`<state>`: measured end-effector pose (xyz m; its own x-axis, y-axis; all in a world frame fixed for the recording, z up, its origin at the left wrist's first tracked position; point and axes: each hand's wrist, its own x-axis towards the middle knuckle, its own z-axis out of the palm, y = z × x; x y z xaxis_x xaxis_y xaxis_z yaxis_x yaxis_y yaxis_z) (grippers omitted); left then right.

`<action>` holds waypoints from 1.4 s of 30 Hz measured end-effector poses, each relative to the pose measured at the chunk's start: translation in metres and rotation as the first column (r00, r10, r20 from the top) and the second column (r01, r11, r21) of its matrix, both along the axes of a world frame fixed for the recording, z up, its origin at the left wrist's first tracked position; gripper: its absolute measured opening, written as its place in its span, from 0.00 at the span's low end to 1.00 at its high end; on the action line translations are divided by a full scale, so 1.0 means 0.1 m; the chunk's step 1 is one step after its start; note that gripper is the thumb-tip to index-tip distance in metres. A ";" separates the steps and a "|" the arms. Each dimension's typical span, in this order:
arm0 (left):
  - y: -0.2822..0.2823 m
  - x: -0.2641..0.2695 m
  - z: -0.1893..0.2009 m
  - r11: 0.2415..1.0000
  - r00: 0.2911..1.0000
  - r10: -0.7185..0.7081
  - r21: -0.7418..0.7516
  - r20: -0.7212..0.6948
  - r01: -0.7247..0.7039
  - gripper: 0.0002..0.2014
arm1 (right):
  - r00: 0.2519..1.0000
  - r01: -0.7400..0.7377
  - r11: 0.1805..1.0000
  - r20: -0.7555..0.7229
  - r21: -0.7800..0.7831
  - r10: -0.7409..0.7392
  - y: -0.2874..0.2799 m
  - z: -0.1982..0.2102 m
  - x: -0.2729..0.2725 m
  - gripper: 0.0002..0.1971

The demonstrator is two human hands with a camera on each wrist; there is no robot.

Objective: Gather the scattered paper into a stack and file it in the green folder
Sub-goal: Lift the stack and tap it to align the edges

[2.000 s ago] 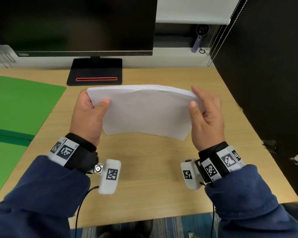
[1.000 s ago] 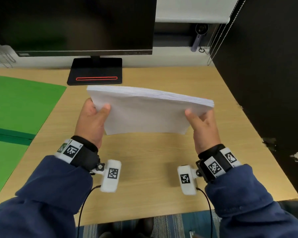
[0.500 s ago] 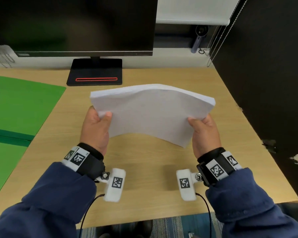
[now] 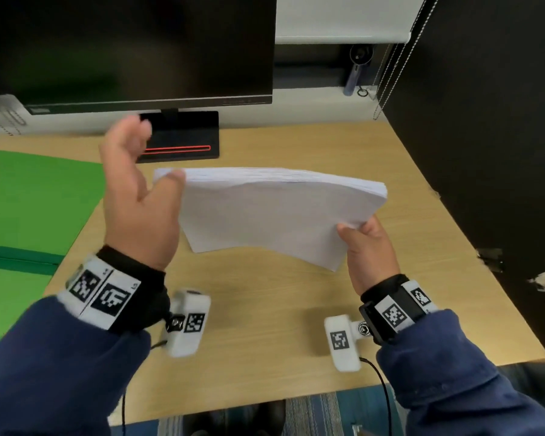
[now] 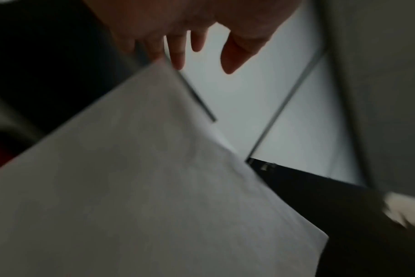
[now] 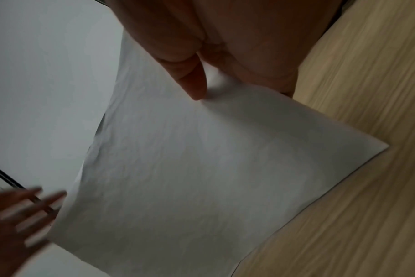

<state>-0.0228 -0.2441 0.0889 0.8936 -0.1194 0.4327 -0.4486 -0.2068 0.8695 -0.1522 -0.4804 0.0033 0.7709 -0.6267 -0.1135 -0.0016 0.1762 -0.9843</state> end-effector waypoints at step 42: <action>-0.39 0.18 -0.17 0.821 0.851 -0.457 -0.491 -0.260 0.291 0.10 | 0.980 0.016 0.982 0.200 -0.189 0.022 -0.11 0.79 0.19 0.11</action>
